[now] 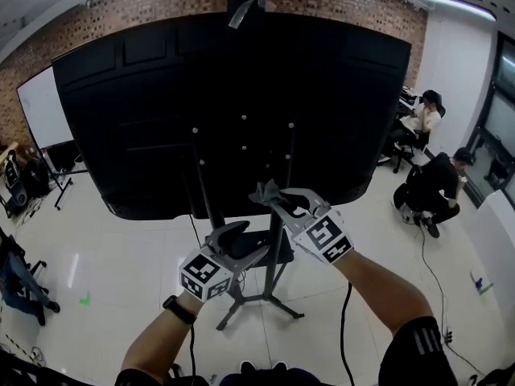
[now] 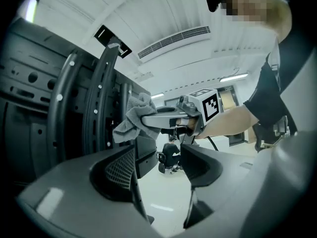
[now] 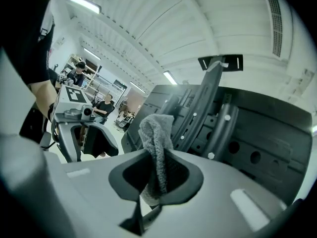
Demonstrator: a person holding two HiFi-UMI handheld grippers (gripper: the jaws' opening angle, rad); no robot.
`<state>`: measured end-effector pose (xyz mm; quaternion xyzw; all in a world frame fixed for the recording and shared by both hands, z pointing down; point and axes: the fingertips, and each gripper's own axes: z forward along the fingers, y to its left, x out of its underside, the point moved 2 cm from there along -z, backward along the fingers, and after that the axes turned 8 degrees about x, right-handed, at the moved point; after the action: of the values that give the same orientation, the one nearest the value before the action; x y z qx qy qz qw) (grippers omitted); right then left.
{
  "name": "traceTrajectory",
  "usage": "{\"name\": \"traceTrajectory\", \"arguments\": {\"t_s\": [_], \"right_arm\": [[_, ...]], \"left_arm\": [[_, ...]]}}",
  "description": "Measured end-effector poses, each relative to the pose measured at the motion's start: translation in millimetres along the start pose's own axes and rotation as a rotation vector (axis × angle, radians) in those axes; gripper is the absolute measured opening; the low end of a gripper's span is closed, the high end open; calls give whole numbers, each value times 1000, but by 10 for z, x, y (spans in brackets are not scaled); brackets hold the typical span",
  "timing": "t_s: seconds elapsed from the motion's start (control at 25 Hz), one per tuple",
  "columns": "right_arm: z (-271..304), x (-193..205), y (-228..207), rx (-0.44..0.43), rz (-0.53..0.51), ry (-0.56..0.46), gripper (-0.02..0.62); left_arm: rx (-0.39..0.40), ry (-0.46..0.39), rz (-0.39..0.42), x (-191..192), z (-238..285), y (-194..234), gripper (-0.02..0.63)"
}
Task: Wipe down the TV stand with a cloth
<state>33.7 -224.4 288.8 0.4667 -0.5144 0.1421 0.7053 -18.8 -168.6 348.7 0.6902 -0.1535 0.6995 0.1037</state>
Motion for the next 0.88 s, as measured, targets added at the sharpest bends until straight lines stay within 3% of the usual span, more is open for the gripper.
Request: {"name": "traceTrajectory", "arguments": {"t_s": [0.24,0.52,0.88], "right_arm": [[40,-513,-392,108,-55,3,34],[103,-873,-880,195,-115,16,34],[289,-1144,-1558,219,-109,47,34]], "left_arm": [[61,-18,95,-526,-55,71,311],[89,-33,126,-996,-12,182,311],[82,-68,154,-1331,228,326,311]]}}
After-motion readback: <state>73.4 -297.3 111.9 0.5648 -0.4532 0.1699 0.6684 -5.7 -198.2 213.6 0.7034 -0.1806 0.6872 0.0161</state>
